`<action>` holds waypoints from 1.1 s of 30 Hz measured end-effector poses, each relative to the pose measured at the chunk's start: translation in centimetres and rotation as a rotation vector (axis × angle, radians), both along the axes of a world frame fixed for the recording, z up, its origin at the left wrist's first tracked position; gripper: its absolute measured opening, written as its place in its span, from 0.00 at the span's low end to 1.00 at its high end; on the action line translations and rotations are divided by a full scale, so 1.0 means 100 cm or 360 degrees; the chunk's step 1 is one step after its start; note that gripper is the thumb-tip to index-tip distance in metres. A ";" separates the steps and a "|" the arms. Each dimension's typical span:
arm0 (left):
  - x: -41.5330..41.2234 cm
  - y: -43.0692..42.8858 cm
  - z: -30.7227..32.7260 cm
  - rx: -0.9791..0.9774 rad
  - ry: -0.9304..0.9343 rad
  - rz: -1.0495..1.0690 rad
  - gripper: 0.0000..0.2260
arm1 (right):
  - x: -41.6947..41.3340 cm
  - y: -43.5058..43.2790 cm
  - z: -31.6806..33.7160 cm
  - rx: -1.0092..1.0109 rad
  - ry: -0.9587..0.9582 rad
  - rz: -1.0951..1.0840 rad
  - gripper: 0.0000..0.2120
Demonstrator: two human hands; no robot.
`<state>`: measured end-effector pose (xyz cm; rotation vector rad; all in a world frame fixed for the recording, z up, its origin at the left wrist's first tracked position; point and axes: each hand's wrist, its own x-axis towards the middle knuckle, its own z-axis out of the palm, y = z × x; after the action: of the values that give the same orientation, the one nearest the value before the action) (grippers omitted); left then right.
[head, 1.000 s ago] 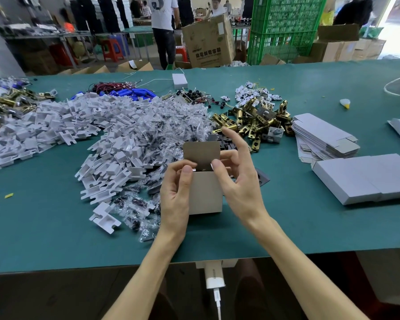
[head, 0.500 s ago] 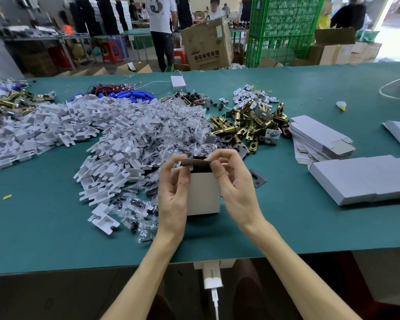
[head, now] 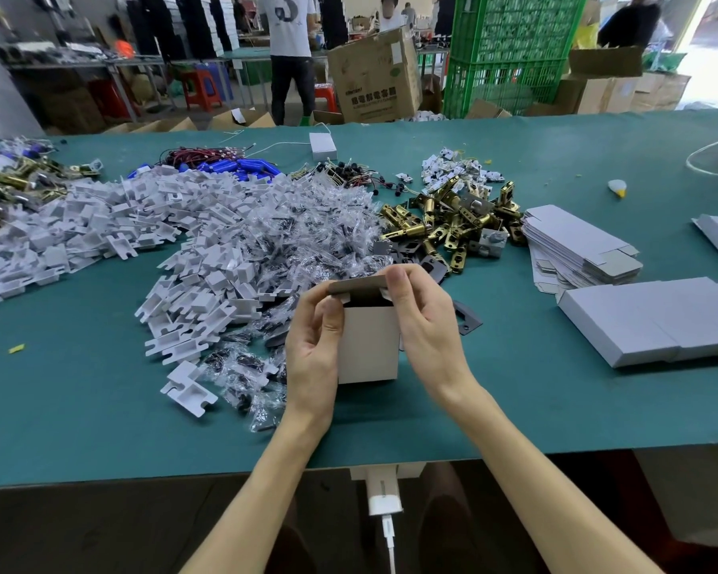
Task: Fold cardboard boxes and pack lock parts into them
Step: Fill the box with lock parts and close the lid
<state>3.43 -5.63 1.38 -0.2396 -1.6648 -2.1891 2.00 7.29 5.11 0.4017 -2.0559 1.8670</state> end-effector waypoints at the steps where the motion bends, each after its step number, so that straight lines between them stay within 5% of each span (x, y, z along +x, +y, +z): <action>1: 0.000 0.000 0.000 0.0003 -0.0011 0.0004 0.15 | -0.001 0.000 0.000 0.0002 0.0000 -0.0001 0.21; 8: 0.002 0.000 0.003 -0.0009 -0.0027 0.0060 0.20 | 0.004 -0.002 -0.012 -0.0065 -0.0014 0.0041 0.16; 19: 0.001 -0.001 0.002 -0.0036 0.0005 0.0024 0.09 | 0.006 0.001 -0.017 -0.0105 0.0001 0.0107 0.17; 33: -0.005 0.003 -0.002 0.0023 -0.0061 0.0037 0.11 | 0.004 0.004 -0.019 -0.0080 -0.0050 0.0162 0.06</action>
<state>2.97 -5.37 1.19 -0.1749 -1.6631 -2.2009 2.40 7.72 3.18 0.4752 -2.0392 1.9923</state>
